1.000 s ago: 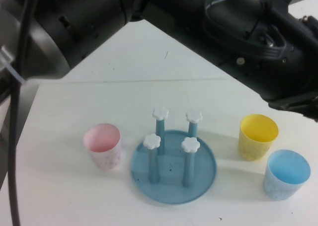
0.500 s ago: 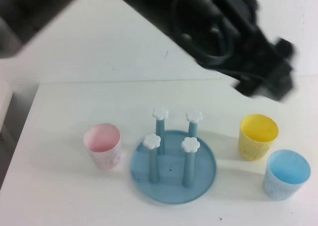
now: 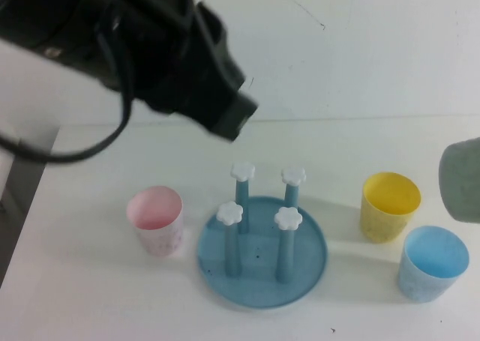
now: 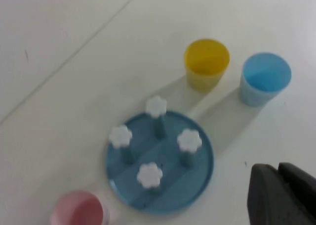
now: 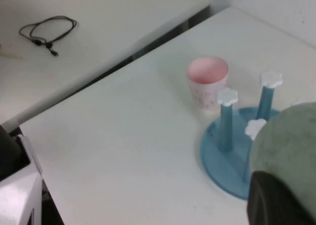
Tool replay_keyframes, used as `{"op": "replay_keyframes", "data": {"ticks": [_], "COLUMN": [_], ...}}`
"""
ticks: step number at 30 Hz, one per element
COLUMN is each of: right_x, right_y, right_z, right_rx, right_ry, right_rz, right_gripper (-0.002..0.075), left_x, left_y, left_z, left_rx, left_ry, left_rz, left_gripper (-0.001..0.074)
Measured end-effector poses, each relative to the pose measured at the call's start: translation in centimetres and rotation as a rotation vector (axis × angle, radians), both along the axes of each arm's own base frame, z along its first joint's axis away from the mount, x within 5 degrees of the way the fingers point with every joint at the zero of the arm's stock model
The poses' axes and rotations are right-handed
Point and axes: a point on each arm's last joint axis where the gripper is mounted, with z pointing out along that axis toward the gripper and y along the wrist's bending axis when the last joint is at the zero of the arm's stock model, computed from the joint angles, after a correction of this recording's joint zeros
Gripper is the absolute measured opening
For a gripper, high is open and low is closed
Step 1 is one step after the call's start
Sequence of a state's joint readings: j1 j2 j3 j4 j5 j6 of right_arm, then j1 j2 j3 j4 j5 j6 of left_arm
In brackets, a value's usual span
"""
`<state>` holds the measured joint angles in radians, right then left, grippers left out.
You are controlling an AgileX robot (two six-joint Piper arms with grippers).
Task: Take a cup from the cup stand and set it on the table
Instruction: Place the cup on the table
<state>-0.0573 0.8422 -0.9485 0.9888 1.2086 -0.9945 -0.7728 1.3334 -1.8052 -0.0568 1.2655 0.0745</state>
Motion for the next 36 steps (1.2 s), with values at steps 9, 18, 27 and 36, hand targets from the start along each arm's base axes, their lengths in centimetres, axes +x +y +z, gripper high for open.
{"op": "replay_keyframes", "data": {"ticks": [9,18,27,36], "right_x": [3.1,4.7,5.1,7.5], "right_y": [2.4,10.7,20.5,27.4], "right_z": [-1.0,-5.3,-8.6,-13.0], "right_rx": [-0.114,-0.264,-0.425,-0.564], "right_ry": [0.073,0.116,0.098,0.053], "right_rz": [0.122,0.302,0.491,0.571], "right_gripper": [0.0022,0.0022,0.0022,0.0022], "left_x": [-5.1,-7.6,-8.7,-8.8], "left_y": [5.1,7.7,10.5,10.6], "left_z": [-7.4,-11.3,-11.8,-13.9], "left_rx": [0.092,-0.007,-0.099,-0.056], "left_ry": [0.178,0.219,0.185,0.225], "left_rz": [0.083,0.198,0.418,0.442], "left_gripper": [-0.0001,-0.0001,-0.0001,-0.0001]}}
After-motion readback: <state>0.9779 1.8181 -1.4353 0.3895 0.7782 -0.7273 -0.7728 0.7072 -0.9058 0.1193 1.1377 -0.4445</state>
